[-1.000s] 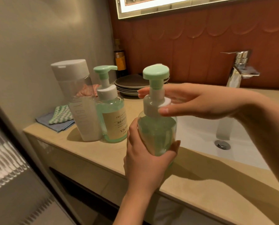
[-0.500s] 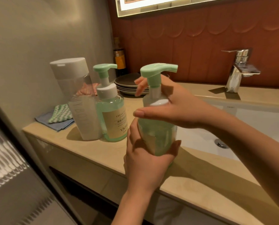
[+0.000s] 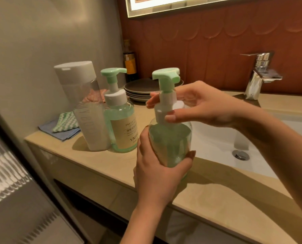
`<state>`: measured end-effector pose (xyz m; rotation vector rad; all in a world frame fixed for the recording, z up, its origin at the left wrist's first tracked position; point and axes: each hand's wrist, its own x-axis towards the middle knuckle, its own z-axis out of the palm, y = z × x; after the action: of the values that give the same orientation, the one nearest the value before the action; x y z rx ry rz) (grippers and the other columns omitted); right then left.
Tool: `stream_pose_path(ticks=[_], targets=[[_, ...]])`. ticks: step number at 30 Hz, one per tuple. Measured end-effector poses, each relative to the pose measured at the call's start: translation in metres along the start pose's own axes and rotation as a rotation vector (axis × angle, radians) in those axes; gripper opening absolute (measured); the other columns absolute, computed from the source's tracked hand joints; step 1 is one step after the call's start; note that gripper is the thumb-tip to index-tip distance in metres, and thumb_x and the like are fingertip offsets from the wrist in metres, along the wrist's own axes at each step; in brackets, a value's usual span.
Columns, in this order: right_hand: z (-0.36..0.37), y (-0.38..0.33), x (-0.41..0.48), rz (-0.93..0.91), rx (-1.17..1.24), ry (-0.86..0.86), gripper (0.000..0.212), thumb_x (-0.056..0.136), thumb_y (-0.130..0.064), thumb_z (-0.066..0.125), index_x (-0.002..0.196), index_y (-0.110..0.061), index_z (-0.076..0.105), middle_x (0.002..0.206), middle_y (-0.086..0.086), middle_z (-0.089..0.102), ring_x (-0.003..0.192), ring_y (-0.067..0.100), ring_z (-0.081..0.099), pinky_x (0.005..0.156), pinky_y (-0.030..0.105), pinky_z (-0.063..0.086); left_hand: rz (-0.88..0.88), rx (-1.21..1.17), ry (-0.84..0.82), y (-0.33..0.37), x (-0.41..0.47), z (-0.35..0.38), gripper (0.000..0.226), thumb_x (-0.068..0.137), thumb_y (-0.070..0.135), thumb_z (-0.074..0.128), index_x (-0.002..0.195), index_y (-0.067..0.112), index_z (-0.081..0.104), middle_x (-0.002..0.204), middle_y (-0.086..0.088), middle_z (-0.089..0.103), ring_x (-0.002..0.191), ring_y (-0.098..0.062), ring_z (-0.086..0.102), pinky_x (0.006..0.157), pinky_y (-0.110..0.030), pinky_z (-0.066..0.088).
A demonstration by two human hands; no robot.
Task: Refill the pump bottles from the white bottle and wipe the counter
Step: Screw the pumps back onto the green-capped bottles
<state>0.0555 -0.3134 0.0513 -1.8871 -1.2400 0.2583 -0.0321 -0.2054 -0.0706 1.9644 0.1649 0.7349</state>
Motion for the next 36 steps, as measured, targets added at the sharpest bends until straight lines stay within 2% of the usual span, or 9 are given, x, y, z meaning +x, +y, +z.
stream_pose_path(ticks=[5,9,13,16,20,24,27,30,36], targets=[[0.016,0.006,0.000,-0.071,0.085,0.153,0.028,0.070,-0.030,0.069,0.097,-0.023,0.067,0.100,-0.007,0.069,0.101,0.004,0.062,0.079,0.013,0.049,-0.006,0.029,0.042,0.001,0.000,0.001,0.098,0.046,0.076,0.056,0.127,0.055,0.006,0.123,0.025,0.033,0.103,0.010,0.028,0.096,-0.029,0.035],[0.029,0.007,-0.002,-0.060,0.103,0.252,0.039,0.066,-0.035,0.076,0.099,-0.018,0.066,0.097,-0.001,0.068,0.097,0.010,0.063,0.085,0.026,0.054,0.022,0.048,0.039,0.001,0.000,0.003,0.096,0.052,0.073,0.063,0.128,0.053,0.008,0.123,0.023,0.035,0.104,0.006,0.032,0.091,-0.027,0.035],[0.041,-0.002,-0.007,-0.050,-0.004,0.341,0.030,0.078,-0.036,0.062,0.100,-0.016,0.060,0.091,-0.011,0.061,0.091,0.003,0.058,0.079,0.014,0.051,0.050,0.060,0.044,0.000,-0.001,0.004,0.102,0.061,0.067,0.073,0.139,0.041,0.013,0.138,0.014,0.039,0.118,-0.002,0.039,0.091,-0.024,0.033],[0.050,-0.003,-0.008,-0.009,-0.100,0.438,0.032,0.083,-0.043,0.063,0.101,-0.018,0.059,0.091,-0.013,0.059,0.087,0.007,0.056,0.083,0.030,0.052,0.037,0.073,0.044,0.000,0.000,0.005,0.105,0.062,0.058,0.075,0.145,0.031,0.017,0.143,0.008,0.039,0.127,-0.012,0.040,0.094,-0.025,0.033],[0.069,-0.001,-0.006,0.081,-0.236,0.648,0.034,0.085,-0.053,0.054,0.103,-0.024,0.054,0.089,-0.024,0.050,0.086,-0.007,0.045,0.101,0.053,0.036,0.026,0.112,0.065,-0.003,0.001,0.005,0.099,0.064,0.042,0.080,0.144,0.028,0.022,0.143,0.005,0.041,0.128,-0.019,0.043,0.098,-0.040,0.042],[0.078,-0.004,-0.012,0.105,-0.400,0.745,0.030,0.091,-0.055,0.043,0.105,-0.029,0.049,0.092,-0.021,0.046,0.082,-0.005,0.035,0.100,0.051,0.035,0.018,0.148,0.085,-0.004,0.001,0.006,0.073,0.087,0.028,0.060,0.145,0.035,0.017,0.147,0.008,0.036,0.130,-0.017,0.040,0.097,-0.038,0.038],[0.069,-0.012,-0.020,0.099,-0.283,0.651,0.036,0.092,-0.052,0.033,0.110,-0.030,0.054,0.100,-0.015,0.056,0.094,0.002,0.047,0.094,0.041,0.042,0.009,0.157,0.038,0.001,0.000,0.003,0.085,0.079,0.038,0.069,0.140,0.042,0.010,0.145,0.009,0.036,0.127,-0.018,0.043,0.094,-0.039,0.041],[0.051,-0.020,-0.030,0.093,-0.157,0.478,0.031,0.092,-0.055,0.039,0.112,-0.039,0.056,0.105,-0.025,0.058,0.100,-0.006,0.052,0.083,0.020,0.041,-0.013,0.120,0.002,0.005,0.000,0.000,0.100,0.066,0.058,0.071,0.144,0.034,0.012,0.143,0.009,0.036,0.128,-0.017,0.041,0.098,-0.037,0.038],[0.013,-0.026,-0.016,0.171,-0.405,0.436,0.063,0.045,-0.072,0.057,0.090,-0.028,0.057,0.093,-0.020,0.054,0.090,-0.005,0.048,0.072,0.015,0.038,-0.029,0.131,-0.039,0.007,-0.001,-0.002,0.101,0.059,0.075,0.065,0.133,0.044,0.004,0.141,0.013,0.032,0.126,-0.013,0.038,0.099,-0.035,0.036]])
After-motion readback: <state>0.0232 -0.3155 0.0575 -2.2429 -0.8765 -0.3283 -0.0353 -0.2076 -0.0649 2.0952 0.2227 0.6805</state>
